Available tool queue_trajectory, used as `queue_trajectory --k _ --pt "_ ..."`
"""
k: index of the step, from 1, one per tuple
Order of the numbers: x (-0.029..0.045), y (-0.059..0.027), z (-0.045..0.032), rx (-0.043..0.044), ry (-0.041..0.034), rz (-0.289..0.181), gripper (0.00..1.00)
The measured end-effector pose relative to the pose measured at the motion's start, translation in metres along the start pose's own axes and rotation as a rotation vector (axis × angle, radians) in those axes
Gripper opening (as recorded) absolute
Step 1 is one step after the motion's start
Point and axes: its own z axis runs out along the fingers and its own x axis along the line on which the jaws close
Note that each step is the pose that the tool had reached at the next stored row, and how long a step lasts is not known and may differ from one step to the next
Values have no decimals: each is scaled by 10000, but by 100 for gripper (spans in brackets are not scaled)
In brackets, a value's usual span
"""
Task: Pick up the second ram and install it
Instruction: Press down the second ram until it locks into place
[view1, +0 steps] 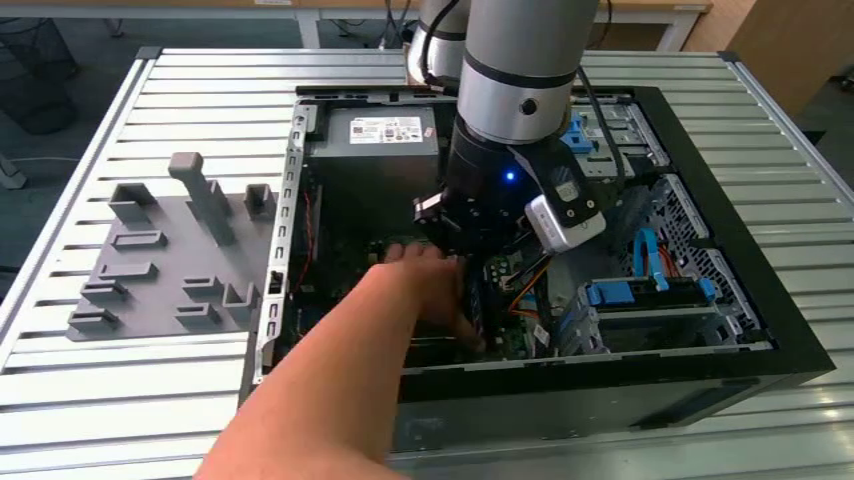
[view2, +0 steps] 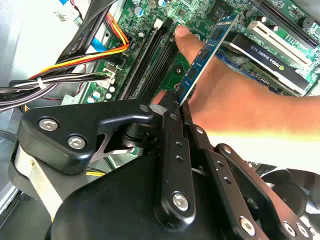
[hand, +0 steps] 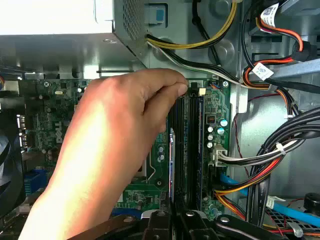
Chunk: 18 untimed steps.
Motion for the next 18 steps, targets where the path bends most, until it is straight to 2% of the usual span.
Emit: queue_trajectory --k 18 --pt "0 0 0 0 0 0 14"
